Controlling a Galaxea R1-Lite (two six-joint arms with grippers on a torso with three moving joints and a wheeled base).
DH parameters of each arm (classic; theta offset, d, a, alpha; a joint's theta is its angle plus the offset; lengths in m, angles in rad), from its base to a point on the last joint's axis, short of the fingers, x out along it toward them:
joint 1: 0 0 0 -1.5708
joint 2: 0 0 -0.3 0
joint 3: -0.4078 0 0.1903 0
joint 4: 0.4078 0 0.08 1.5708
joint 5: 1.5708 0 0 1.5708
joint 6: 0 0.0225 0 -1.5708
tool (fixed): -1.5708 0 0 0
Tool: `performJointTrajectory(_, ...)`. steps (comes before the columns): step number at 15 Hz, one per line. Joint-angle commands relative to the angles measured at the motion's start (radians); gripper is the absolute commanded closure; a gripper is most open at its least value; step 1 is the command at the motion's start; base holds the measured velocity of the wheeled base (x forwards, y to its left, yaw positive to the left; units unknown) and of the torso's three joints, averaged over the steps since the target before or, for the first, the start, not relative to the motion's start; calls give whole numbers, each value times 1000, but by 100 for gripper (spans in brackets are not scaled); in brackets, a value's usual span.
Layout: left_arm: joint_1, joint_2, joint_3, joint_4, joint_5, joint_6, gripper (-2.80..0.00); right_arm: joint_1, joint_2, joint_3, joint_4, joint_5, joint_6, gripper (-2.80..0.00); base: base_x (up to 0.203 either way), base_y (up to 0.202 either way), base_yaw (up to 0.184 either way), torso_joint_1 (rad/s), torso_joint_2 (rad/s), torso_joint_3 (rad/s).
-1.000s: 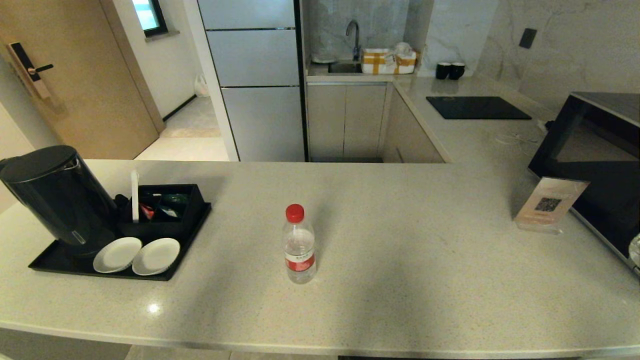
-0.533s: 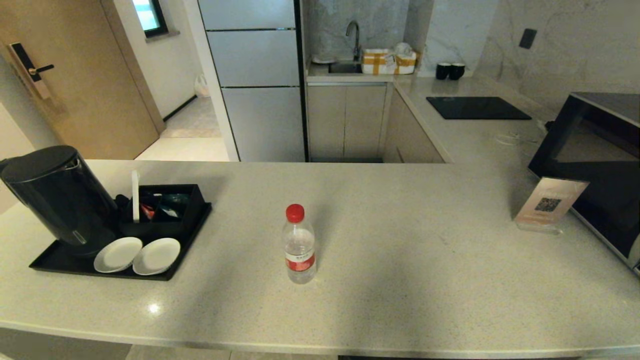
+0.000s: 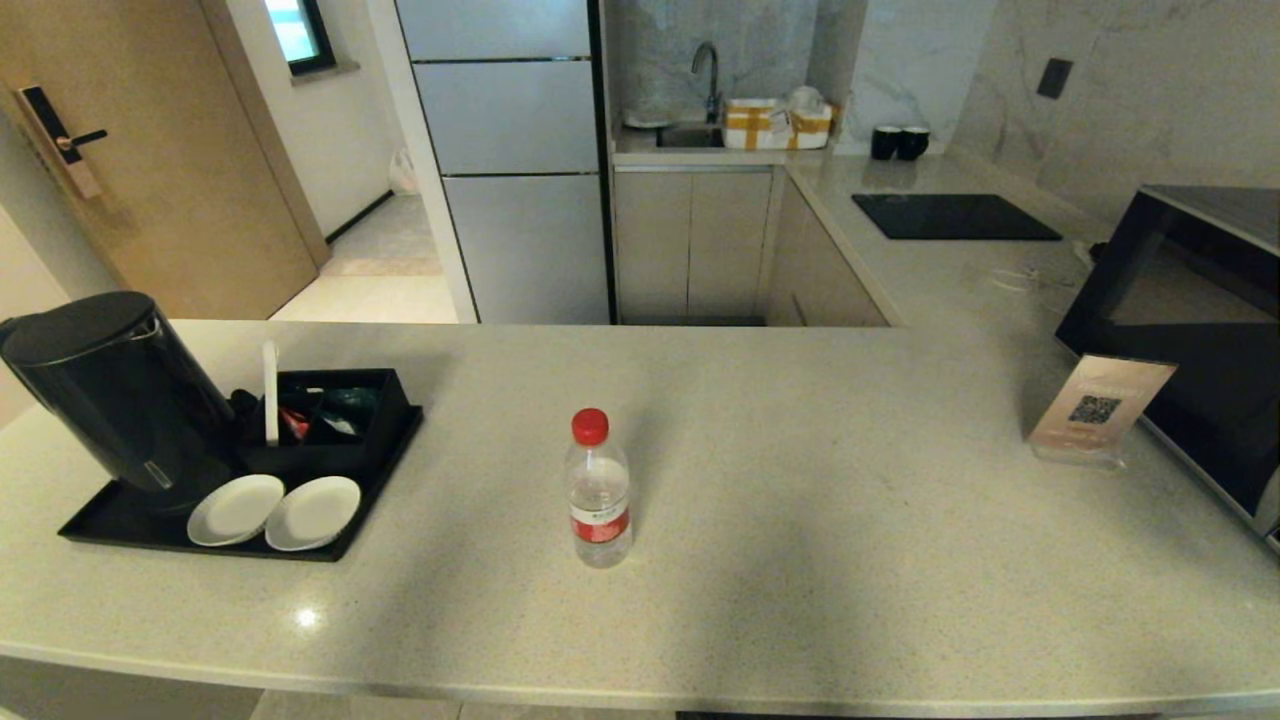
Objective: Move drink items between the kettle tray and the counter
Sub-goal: Return the bottled water to its original position
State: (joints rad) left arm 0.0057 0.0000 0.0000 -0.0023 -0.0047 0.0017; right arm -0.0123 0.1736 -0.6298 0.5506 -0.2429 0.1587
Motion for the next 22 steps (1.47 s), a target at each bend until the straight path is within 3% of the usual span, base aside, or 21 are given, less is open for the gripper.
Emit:
performJointTrajectory(1, 0, 0, 2, -1, 0, 0, 0, 7, -146, 66, -7, 133, -48, 0, 0, 0, 0, 0, 0, 0)
performJointTrajectory(3, 0, 0, 2, -1, 0, 0, 0, 8, -165, 217, -116, 162, -114, 0, 0, 0, 0, 0, 0, 0)
performJointTrajectory(6, 0, 0, 2, -1, 0, 0, 0, 9, -172, 483, -463, 210, -237, 0, 0, 0, 0, 0, 0, 0)
performJointTrajectory(8, 0, 0, 0, -1, 0, 0, 0, 9, -174, 618, -557, 238, -272, 0, 0, 0, 0, 0, 0, 0)
performJointTrajectory(12, 0, 0, 0, 2, 0, 8, 0, 9, -175, 631, -538, 246, -168, 0, 0, 0, 0, 0, 0, 0)
performJointTrajectory(22, 0, 0, 1, 2, 0, 1, 0, 9, -172, 631, -540, 243, -154, 0, 0, 0, 0, 0, 0, 0)
